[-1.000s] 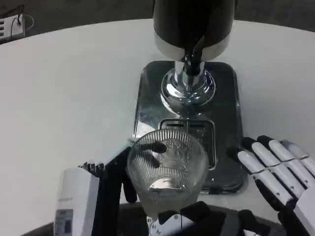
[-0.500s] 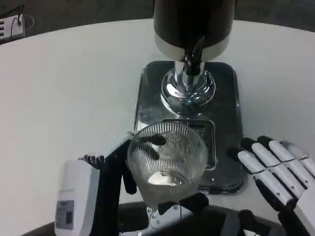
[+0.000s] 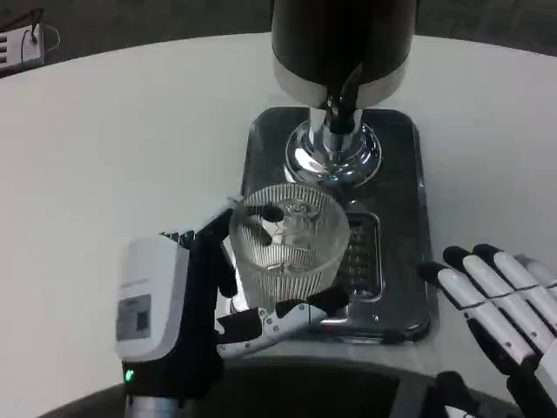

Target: Grasp the cup under the faucet to collect the drink, then remove the cup.

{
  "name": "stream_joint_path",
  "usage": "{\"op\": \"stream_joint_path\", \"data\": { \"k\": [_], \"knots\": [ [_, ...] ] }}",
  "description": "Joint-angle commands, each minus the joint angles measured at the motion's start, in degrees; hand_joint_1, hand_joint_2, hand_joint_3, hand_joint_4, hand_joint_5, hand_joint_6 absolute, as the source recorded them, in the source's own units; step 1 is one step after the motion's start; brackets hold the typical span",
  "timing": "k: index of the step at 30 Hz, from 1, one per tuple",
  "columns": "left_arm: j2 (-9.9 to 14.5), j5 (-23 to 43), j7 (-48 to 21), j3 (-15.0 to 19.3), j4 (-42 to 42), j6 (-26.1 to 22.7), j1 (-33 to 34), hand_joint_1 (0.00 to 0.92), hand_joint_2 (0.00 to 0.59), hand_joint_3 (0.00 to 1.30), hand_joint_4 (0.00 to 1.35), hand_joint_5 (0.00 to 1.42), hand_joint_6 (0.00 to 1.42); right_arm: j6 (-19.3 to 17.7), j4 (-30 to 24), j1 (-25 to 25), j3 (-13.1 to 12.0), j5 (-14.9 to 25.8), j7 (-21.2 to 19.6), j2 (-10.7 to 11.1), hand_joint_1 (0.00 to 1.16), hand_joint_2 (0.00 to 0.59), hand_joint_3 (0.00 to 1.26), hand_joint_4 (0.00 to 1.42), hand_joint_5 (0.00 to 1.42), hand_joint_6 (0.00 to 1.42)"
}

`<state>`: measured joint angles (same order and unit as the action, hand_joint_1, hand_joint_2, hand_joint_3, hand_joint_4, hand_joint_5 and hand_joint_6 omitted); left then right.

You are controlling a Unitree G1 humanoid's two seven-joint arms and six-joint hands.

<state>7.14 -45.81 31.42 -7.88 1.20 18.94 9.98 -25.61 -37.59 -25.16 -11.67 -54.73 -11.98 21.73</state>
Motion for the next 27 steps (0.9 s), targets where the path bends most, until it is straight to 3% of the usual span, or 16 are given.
{"op": "stream_joint_path", "data": {
  "k": [1, 13, 27],
  "knots": [
    [0.1, -1.5, 4.0, -1.1, -5.0, -0.6, 3.2, 0.793, 0.000, 1.04, 1.10, 1.17, 1.40, 0.7, -0.5, -0.3, -0.6, 0.3, 0.4, -0.5, 0.23, 0.568, 0.12, 0.07, 0.08, 0.13],
    [0.9, -1.6, 9.7, -3.0, -18.0, -1.7, 13.3, 0.794, 0.000, 1.04, 1.10, 1.17, 1.42, 1.5, -0.5, -0.2, -0.3, -0.2, 0.8, -1.1, 0.23, 0.568, 0.12, 0.07, 0.09, 0.13],
    [1.6, 0.5, 10.7, -4.7, -30.0, -2.1, 22.5, 0.794, 0.000, 1.04, 1.09, 1.17, 1.40, 1.8, -0.6, -0.5, -0.2, -0.1, 0.7, -1.6, 0.23, 0.559, 0.12, 0.07, 0.09, 0.13]
  ]
}}
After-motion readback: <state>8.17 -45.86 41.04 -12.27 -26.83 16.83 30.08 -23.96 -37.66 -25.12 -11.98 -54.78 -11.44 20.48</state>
